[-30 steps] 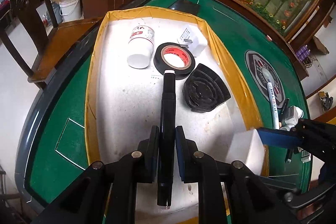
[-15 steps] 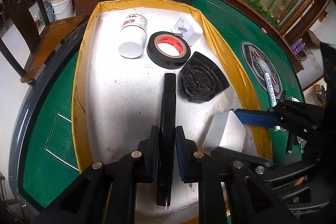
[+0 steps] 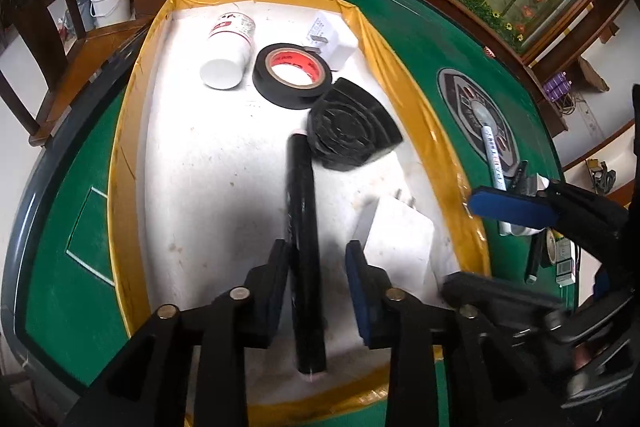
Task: Organize rigid objects
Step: 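Lower the marker and charger into the tray and open both tools, then move both open tools back over the items on the table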
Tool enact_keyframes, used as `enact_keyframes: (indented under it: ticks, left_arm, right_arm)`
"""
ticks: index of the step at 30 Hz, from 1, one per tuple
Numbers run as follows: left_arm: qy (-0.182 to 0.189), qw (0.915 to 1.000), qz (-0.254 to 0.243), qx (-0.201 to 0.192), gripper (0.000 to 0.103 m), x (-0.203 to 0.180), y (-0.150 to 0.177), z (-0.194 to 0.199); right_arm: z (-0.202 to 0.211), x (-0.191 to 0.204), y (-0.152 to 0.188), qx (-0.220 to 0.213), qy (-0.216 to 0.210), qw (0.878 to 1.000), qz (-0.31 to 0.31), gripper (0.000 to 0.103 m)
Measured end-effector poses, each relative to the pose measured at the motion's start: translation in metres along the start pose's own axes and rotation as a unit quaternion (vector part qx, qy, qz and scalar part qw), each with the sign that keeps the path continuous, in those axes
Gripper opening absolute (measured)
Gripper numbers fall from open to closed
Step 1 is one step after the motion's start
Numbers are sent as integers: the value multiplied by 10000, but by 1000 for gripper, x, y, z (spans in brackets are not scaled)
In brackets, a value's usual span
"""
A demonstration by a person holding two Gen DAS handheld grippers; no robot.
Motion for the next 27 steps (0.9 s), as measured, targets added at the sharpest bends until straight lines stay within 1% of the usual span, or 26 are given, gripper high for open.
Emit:
enact_keyframes:
  ticks: [4,5,7,9,11,12,14,15,18,22,25,27]
  left_arm:
    - [65,9999,4,-85,34,-9,5,13]
    - [50,9999,0,-133,34,-12,6,17]
    - [-71,9993,-90,-346,34,-18,6,31]
    - [-197,9981,-241,-536,34,-27,6,42]
    - [-237,9970,-356,-640,35,-36,7,49]
    - [-201,9967,-415,-667,40,-44,8,53]
    - [-148,9961,-527,-694,45,-59,10,56]
    - [-145,9955,-603,-711,46,-65,12,57]
    - [-127,9943,-812,-683,46,-83,18,58]
    - [-62,9940,-905,-607,46,-98,27,57]
    - [7,9934,-998,-568,46,-111,32,57]
    - [36,9922,-1104,-581,46,-122,34,57]
  right_arm:
    - [26,-14,8,-262,-46,9989,-377,63]
    - [32,-24,10,-314,29,9982,-518,63]
    - [42,-47,14,-376,223,9958,-799,63]
    - [53,-83,22,-432,523,9897,-1264,63]
    - [62,-119,33,-467,714,9800,-1800,63]
    - [64,-136,39,-437,761,9759,-1997,63]
    - [64,-158,50,-358,883,9706,-2210,62]
    - [63,-164,55,-337,865,9691,-2286,62]
    - [62,-172,66,-337,668,9662,-2468,62]
    - [62,-164,85,-189,528,9692,-2397,62]
    - [69,-140,105,-106,252,9726,-2310,62]
    - [79,-122,118,-195,157,9748,-2216,63]
Point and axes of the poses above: each gripper's, at about its wrist camera, not at the fingertips, and z roughly against the way its jaws point, x to its left, y to its underside, the point moved 10 cm from there along -z, roughly the way its jaws point, and after that the axes turned 7 degrees about -y, right-handed, at the moved point
